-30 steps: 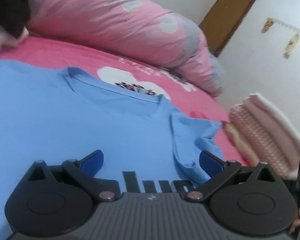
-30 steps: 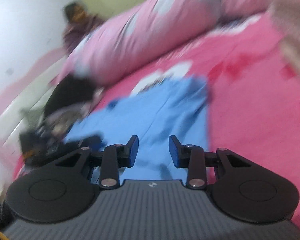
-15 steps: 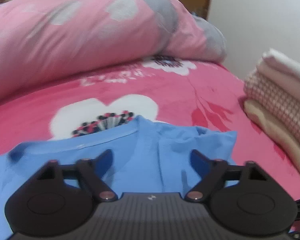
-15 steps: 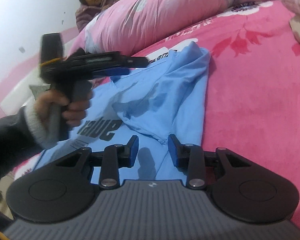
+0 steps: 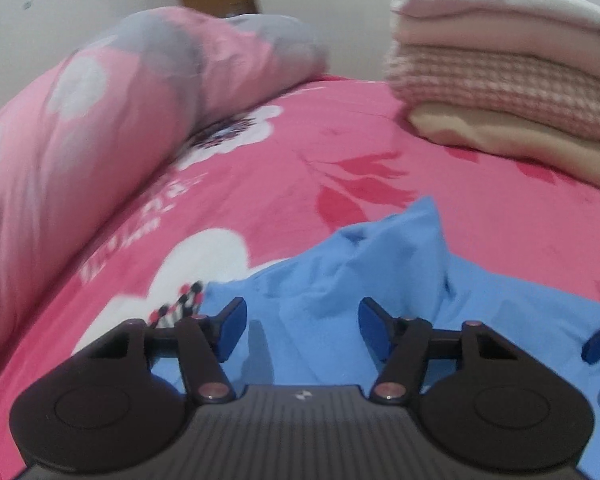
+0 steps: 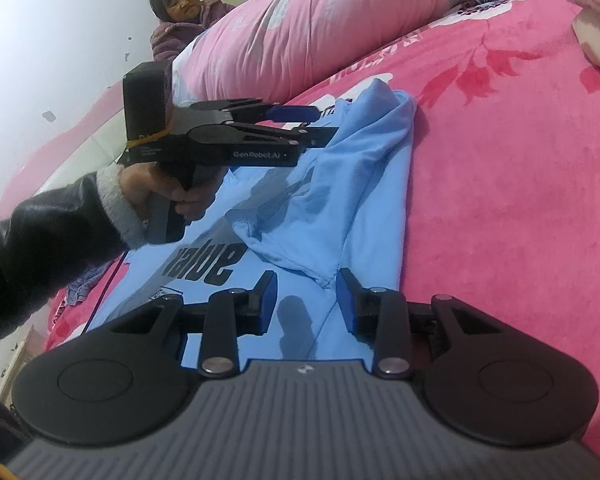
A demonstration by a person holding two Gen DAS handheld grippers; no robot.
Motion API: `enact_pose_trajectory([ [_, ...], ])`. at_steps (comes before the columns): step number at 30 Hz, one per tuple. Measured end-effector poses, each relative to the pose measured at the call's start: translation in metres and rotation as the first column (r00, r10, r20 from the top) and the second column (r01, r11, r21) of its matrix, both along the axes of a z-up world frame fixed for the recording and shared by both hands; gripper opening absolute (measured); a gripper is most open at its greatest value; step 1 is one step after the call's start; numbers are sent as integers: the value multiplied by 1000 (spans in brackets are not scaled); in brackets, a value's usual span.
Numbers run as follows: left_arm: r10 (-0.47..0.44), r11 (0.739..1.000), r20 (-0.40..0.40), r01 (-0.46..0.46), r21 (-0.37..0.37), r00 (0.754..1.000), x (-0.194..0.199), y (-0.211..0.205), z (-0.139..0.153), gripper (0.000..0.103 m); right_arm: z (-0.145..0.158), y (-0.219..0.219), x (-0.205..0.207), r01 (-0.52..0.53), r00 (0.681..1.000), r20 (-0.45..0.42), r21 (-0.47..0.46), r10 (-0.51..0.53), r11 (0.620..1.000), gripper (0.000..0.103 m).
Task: Fold clothes
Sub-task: 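Grasp the light-blue T-shirt edge with the left gripper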
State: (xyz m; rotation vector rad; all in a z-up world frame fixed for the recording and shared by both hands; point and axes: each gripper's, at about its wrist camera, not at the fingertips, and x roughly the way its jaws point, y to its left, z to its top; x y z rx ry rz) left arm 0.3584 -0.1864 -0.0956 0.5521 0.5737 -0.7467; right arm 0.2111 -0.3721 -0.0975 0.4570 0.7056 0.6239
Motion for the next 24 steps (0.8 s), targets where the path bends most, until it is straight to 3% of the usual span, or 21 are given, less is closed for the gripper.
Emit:
enact_pose_trajectory([
  [7, -67, 998, -55, 67, -8, 996, 14, -7, -9, 42, -1, -3, -1, -2, 1000, -6, 14, 2, 1000, 31],
  [10, -64, 998, -84, 61, -32, 994, 14, -8, -13, 22, -2, -4, -1, -1, 1000, -9, 22, 1, 1000, 31],
  [11, -44, 998, -99, 39, -47, 994, 13, -6, -12, 9, -2, -5, -1, -1, 1000, -9, 25, 1, 1000, 31],
  [15, 100, 982, -170, -125, -141, 980, 6, 10, 0, 5, -2, -5, -2, 1, 1000, -11, 33, -1, 999, 31],
  [18, 242, 933, -269, -299, -200, 932, 6, 32, 10, 5, -2, -5, -3, 2, 1000, -10, 34, -2, 999, 31],
  [21, 359, 856, -396, -467, -221, 845, 10, 55, 17, 4, -2, -5, -4, 4, 1000, -9, 34, -3, 999, 31],
  [24, 409, 814, -460, -543, -207, 788, 18, 68, 16, 5, -3, -5, -4, 4, 1000, -10, 36, -4, 999, 31],
])
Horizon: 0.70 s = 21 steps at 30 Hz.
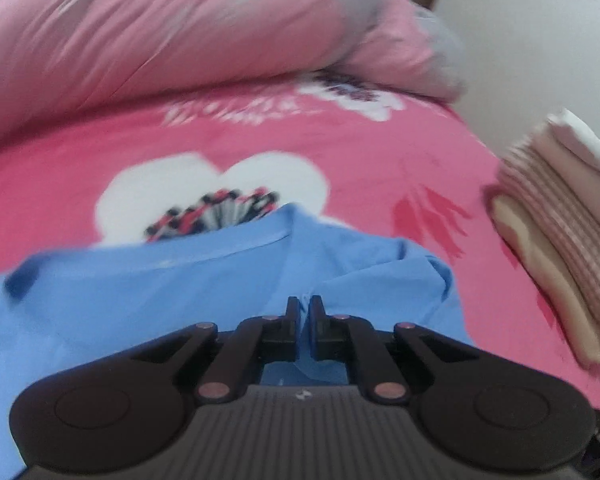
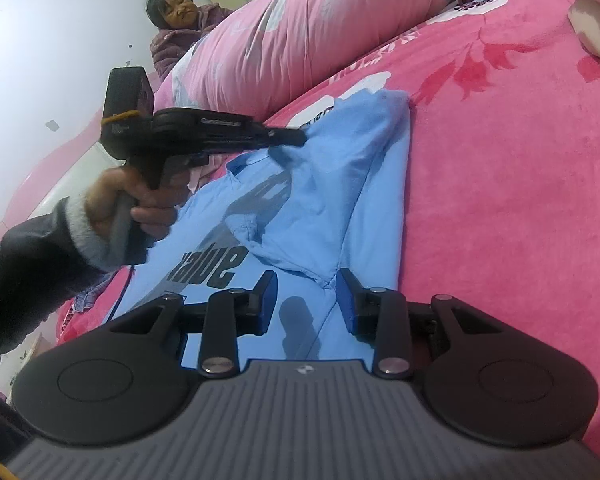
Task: Fold clothes
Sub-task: 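Grasp the light-blue T-shirt edge with the left gripper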
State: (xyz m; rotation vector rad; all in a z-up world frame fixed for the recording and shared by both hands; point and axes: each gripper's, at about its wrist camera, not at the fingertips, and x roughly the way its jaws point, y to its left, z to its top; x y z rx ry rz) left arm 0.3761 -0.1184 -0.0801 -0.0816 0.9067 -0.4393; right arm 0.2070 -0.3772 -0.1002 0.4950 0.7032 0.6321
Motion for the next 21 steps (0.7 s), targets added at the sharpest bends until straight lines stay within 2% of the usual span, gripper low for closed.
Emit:
enact_pose_trajectory([
  [2, 14, 1000, -17, -15, -19, 1000, 6, 5, -4, 11, 0, 0, 0, 0, 1000, -1, 2, 0, 1000, 31],
  [5, 74, 996, 24, -72, -50, 997, 3, 19, -3, 40, -1, -1, 1, -1, 1000, -3, 9, 1, 1000, 31],
  [6, 75, 996, 49, -73, -50, 996, -5, 23, 1, 45, -1, -2, 2, -1, 1000, -3, 12, 1, 1000, 31],
  [8, 78, 996, 98, -74, -49, 992, -20, 30, 11, 46, -2, -2, 2, -1, 1000, -4, 16, 1, 1000, 31],
  [9, 67, 997, 128, -62, -42, 990, -30, 33, 15, 46, -2, -2, 2, -1, 1000, -4, 16, 1, 1000, 31],
  [11, -56, 998, 217, 51, 31, 975, -63, 24, 25, 48, -2, -2, 1, 0, 1000, -4, 15, 1, 1000, 31],
  [12, -124, 991, 260, 107, 80, 958, -80, 18, 29, 50, -2, -2, 1, 0, 1000, -4, 15, 0, 1000, 31],
  [13, -217, 971, 307, 171, 168, 927, -98, 7, 29, 51, -1, -2, 1, 0, 1000, -4, 15, 0, 1000, 31],
  [14, -319, 934, 342, 234, 269, 884, -117, -4, 25, 56, -1, -2, 1, 0, 1000, -4, 14, 0, 1000, 31],
  [15, -421, 884, 365, 286, 369, 830, -136, -15, 21, 63, -1, -2, 1, 0, 1000, -4, 15, 0, 1000, 31],
  [16, -512, 826, 371, 325, 460, 775, -154, -25, 16, 65, -1, -2, 1, 1, 1000, -4, 15, -1, 1000, 31],
  [18, -625, 727, 332, 372, 577, 707, -170, -36, 2, 67, -1, -2, 0, 1, 1000, -4, 17, -1, 1000, 31],
  [20, -719, 617, 280, 400, 678, 636, -184, -48, -12, 67, -2, -2, 0, 1, 1000, -4, 18, -1, 1000, 31],
  [21, -738, 585, 268, 390, 711, 619, -185, -52, -19, 67, -2, -2, 0, 1, 1000, -5, 19, -1, 1000, 31],
])
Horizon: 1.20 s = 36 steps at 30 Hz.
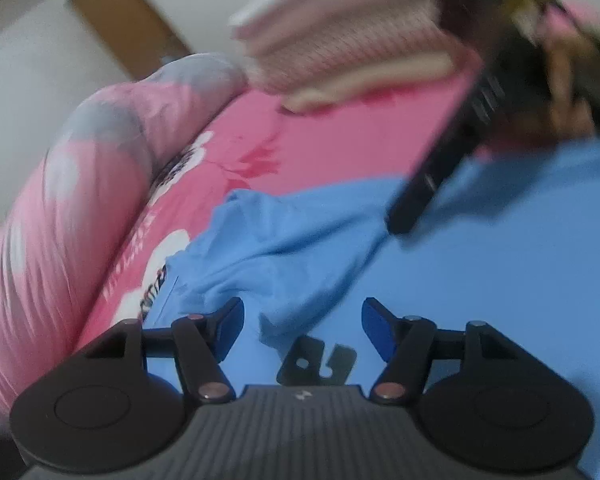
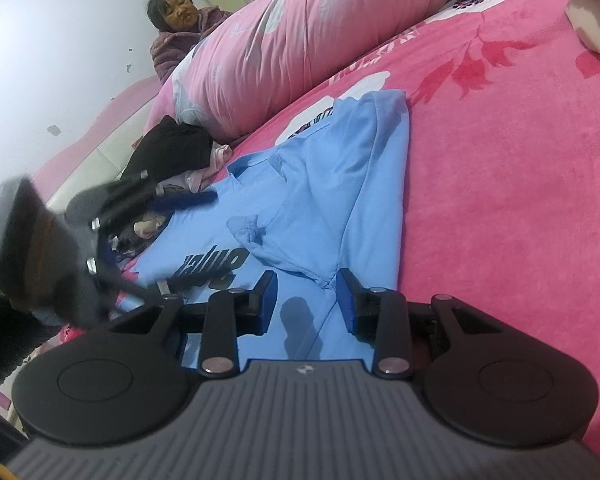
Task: Fold clothes
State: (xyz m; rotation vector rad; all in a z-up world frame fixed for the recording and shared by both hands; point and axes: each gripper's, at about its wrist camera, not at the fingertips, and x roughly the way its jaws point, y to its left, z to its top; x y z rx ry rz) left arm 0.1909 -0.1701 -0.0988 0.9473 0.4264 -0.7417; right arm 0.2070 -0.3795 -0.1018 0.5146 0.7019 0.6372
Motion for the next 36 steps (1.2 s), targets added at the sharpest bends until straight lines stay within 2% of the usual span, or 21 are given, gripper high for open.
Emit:
enact_pose_trajectory([
  [2, -29, 998, 56, 26, 56, 998, 2, -6, -8, 68, 0, -1, 0, -1, 1000, -1, 3, 1, 1000, 31],
  [4, -47, 995, 66, 42, 88, 997, 6, -12, -10, 64, -1, -2, 1, -1, 1000, -3, 6, 1, 1000, 31],
  [5, -52, 993, 61, 45, 106, 997, 8, -14, -11, 51, -1, -2, 1, -2, 1000, -3, 8, 2, 1000, 31],
  [6, -49, 991, 46, 43, 127, 998, 11, -17, -12, 32, -1, -2, 1, -2, 1000, -4, 9, 2, 1000, 31],
  [8, -35, 986, 16, 32, 163, 999, 14, -22, -14, 9, -1, -2, 1, -1, 1000, -4, 10, 1, 1000, 31],
  [12, -13, 986, -20, 16, 165, 1000, 7, -24, -8, 7, -1, -2, 0, 1, 1000, -5, 13, -1, 1000, 31],
  [19, -12, 994, -125, 25, 107, 992, -22, -24, 18, 6, 0, -3, -1, 9, 1000, -7, 13, -9, 1000, 31],
  [23, -1, 984, -102, 18, 175, 995, -24, -26, 4, 6, 0, -3, -1, 7, 1000, -7, 8, -7, 1000, 31],
  [26, 15, 985, -116, 5, 170, 993, -20, -22, -4, 7, 3, -3, -3, -8, 1000, -1, -25, 8, 1000, 31],
  [28, 15, 990, -119, 2, 142, 993, -20, -18, -1, 13, 5, -3, -5, -21, 1000, 8, -59, 22, 998, 31],
  [29, 11, 993, -124, 3, 119, 992, -20, -14, 2, 19, 6, -4, -6, -26, 1000, 11, -71, 26, 997, 31],
  [30, 8, 996, -133, 3, 85, 991, -21, -8, 6, 36, 7, -5, -6, -27, 1000, 13, -79, 29, 997, 31],
  [32, 12, 1000, -147, -10, 12, 989, -25, 7, 16, 53, 10, -6, -8, -27, 999, 17, -93, 29, 995, 31],
  [34, 47, 996, -163, -60, -72, 985, -24, 23, 24, 53, 17, -7, -13, -13, 999, 39, -127, 18, 992, 32],
  [36, 92, 980, -184, -122, -158, 979, -21, 39, 30, 53, 25, -6, -18, 12, 996, 88, -169, 3, 985, 33],
])
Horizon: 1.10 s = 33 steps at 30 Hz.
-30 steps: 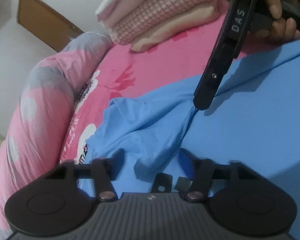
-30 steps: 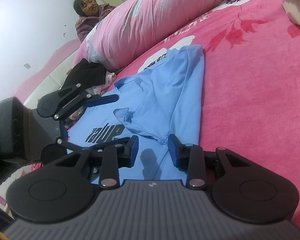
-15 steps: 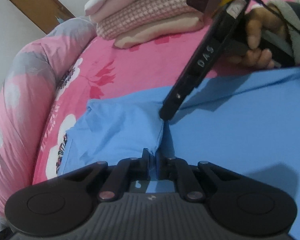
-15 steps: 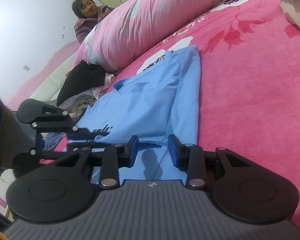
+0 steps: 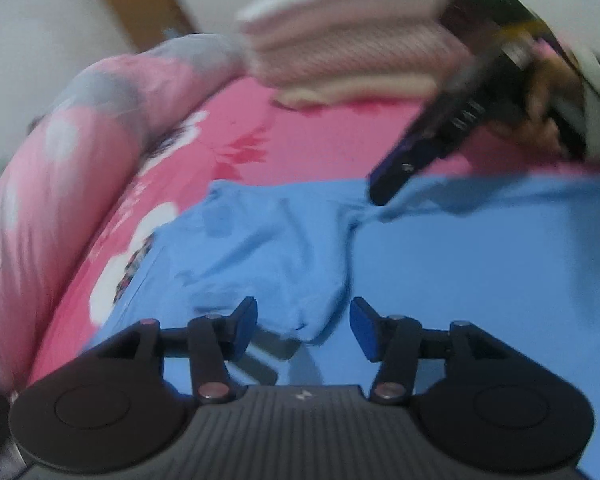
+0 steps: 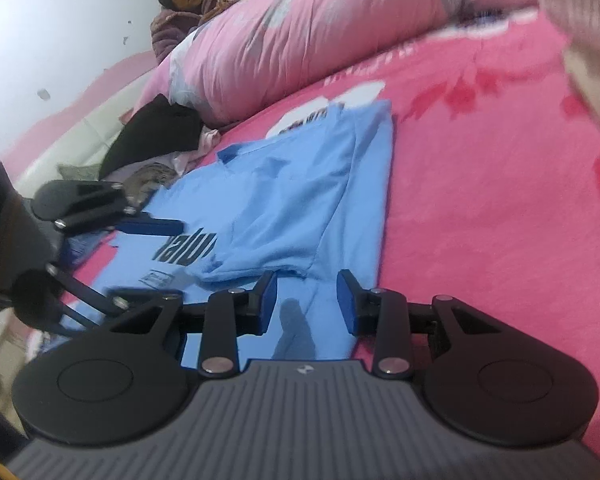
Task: Fold clothes
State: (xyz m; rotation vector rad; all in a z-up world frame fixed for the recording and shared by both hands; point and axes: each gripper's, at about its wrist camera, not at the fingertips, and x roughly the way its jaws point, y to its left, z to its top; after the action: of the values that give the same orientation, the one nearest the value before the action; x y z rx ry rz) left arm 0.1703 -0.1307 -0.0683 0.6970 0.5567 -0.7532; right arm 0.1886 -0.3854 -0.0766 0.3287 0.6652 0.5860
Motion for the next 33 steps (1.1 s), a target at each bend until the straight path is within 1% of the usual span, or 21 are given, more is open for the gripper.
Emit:
enact_pose_trajectory([
  [2, 72, 993, -17, -74, -92, 997, 8, 16, 3, 53, 8, 2, -5, 19, 998, 60, -25, -18, 1000, 33],
  [3, 119, 982, -33, -122, -145, 992, 14, 23, 3, 53, 11, 3, -7, 30, 996, 91, -32, -27, 999, 33],
  [4, 146, 968, -45, -152, -200, 988, 19, 27, 4, 52, 13, 5, -8, 49, 993, 110, -38, -44, 998, 33],
  [6, 190, 928, -76, -205, -310, 979, 27, 36, 6, 52, 17, 8, -7, 97, 988, 126, -51, -90, 994, 33],
  [8, 164, 879, -123, -202, -432, 979, 31, 39, 7, 51, 23, 12, -5, 149, 981, 136, -84, -137, 985, 26],
  [10, 77, 840, -177, -160, -518, 981, 32, 36, 1, 51, 32, 19, -1, 167, 978, 144, -114, -150, 979, 18],
  [12, 47, 854, -196, -141, -500, 979, 28, 25, -15, 50, 42, 30, 8, 157, 980, 146, -151, -135, 976, 18],
  [14, 23, 869, -214, -125, -479, 977, 25, 14, -30, 50, 51, 45, 22, 119, 986, 141, -198, -92, 973, 18],
  [15, 32, 882, -220, -131, -452, 975, 23, 9, -35, 50, 53, 53, 31, 84, 990, 127, -215, -58, 973, 18],
  [17, 49, 904, -229, -140, -403, 972, 21, 1, -43, 51, 55, 72, 55, -12, 998, 65, -229, 27, 973, 18],
  [19, 39, 905, -223, -129, -404, 974, 18, -1, -43, 57, 56, 97, 78, -89, 995, 28, -275, 100, 957, 20],
  [20, 30, 900, -227, -125, -417, 973, 18, 1, -44, 62, 57, 110, 88, -121, 991, 17, -313, 133, 942, 22],
  [21, 24, 896, -235, -125, -426, 972, 18, 3, -46, 67, 57, 124, 97, -147, 987, 14, -359, 162, 922, 24],
  [23, 11, 889, -253, -125, -440, 968, 20, 5, -47, 72, 55, 153, 111, -200, 973, 11, -463, 231, 864, 31],
  [26, 0, 886, -262, -121, -447, 965, 19, 6, -47, 77, 48, 188, 123, -267, 944, -9, -605, 329, 750, 32],
  [27, -2, 889, -259, -117, -443, 966, 18, 5, -47, 79, 45, 196, 127, -291, 934, -26, -636, 357, 715, 32],
  [28, -6, 892, -254, -110, -439, 967, 17, 3, -47, 80, 40, 203, 131, -309, 927, -49, -657, 371, 687, 32],
  [30, -15, 896, -243, -94, -434, 970, 13, 1, -48, 86, 28, 212, 140, -328, 925, -98, -692, 367, 643, 32],
  [31, -20, 898, -238, -88, -432, 971, 12, 0, -48, 87, 23, 211, 143, -317, 933, -108, -698, 343, 643, 30],
  [32, -21, 899, -234, -85, -430, 972, 10, 0, -47, 87, 23, 207, 145, -297, 944, -104, -678, 313, 672, 28],
  [33, -22, 900, -231, -82, -428, 973, 9, -1, -47, 87, 25, 202, 147, -275, 955, -98, -648, 280, 711, 21],
])
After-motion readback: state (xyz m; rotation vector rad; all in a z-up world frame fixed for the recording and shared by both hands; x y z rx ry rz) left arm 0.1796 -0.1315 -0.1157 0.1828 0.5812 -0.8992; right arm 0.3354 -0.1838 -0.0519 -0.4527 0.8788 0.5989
